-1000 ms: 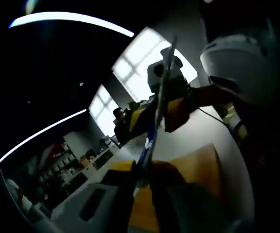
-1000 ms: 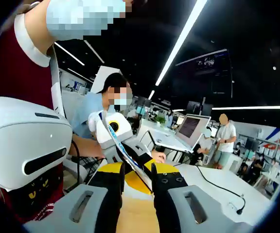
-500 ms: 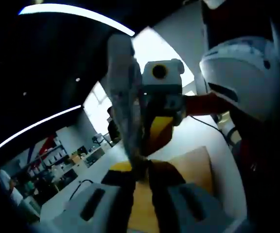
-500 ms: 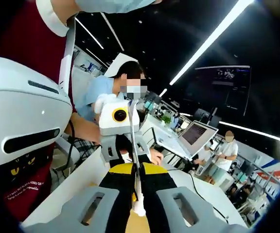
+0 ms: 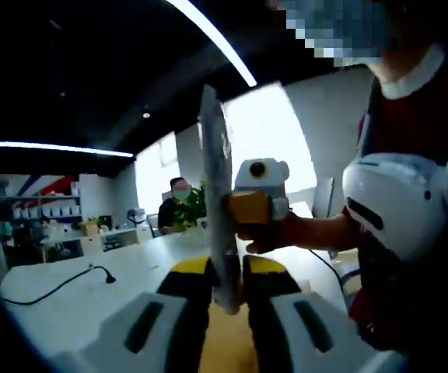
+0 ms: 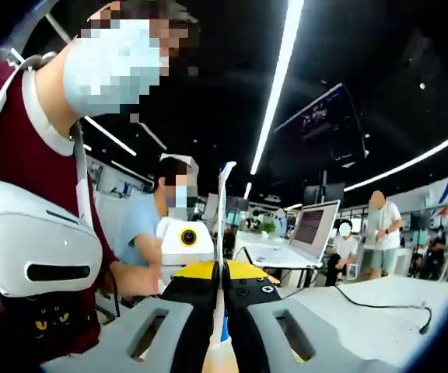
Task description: Pick up the toothpaste unscrew the cap squeeze it onto the small board screw the cap back on and return it to the table
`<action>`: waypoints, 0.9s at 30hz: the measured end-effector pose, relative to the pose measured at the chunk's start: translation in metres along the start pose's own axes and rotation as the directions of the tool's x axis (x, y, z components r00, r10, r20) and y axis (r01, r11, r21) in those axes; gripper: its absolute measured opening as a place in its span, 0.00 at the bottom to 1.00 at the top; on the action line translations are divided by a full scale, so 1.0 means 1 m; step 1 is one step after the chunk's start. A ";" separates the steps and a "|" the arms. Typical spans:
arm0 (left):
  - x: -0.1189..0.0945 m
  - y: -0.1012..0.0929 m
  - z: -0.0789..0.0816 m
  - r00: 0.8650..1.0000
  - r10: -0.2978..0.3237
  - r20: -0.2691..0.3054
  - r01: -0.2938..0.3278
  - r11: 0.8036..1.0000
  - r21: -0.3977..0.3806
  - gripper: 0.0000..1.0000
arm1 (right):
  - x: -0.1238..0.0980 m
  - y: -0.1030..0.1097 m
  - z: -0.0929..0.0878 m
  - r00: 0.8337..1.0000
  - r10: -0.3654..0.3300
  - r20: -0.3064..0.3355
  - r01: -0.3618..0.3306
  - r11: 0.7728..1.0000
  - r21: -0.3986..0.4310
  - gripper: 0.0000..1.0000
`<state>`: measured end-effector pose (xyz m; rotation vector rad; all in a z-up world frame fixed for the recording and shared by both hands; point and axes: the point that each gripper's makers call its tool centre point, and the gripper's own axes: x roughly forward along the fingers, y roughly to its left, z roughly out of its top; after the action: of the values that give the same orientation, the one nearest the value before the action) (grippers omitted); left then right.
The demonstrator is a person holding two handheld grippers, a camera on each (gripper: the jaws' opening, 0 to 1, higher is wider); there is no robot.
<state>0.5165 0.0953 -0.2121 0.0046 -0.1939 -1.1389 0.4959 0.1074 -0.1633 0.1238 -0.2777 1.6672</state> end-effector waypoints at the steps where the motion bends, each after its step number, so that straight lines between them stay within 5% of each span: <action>1: 0.001 0.001 -0.001 1.000 -0.001 0.004 0.001 0.999 -0.032 0.16 | -0.001 -0.002 0.000 1.000 -0.003 0.017 0.002 1.000 0.028 0.01; 9: 0.003 0.003 -0.011 0.999 -0.029 -0.038 0.023 0.986 -0.165 0.14 | -0.005 -0.009 -0.010 0.999 -0.034 -0.016 0.035 0.997 0.063 0.01; 20: 0.012 0.005 -0.004 0.999 -0.029 -0.023 0.025 0.984 -0.175 0.11 | -0.008 -0.016 -0.006 0.997 -0.070 0.020 0.067 0.988 0.136 0.06; 23: 0.015 0.007 -0.003 0.999 -0.041 -0.015 0.037 0.981 -0.192 0.11 | -0.008 -0.022 -0.019 0.995 -0.099 -0.034 0.102 0.987 0.127 0.15; 27: 0.017 0.014 -0.004 0.999 -0.041 -0.029 0.034 0.980 -0.196 0.11 | -0.005 -0.022 -0.035 0.991 -0.092 -0.100 0.103 0.989 0.103 0.12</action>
<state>0.5363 0.0850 -0.2120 -0.1484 -0.0522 -1.1907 0.5214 0.1137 -0.1953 0.1360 -0.1078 1.5856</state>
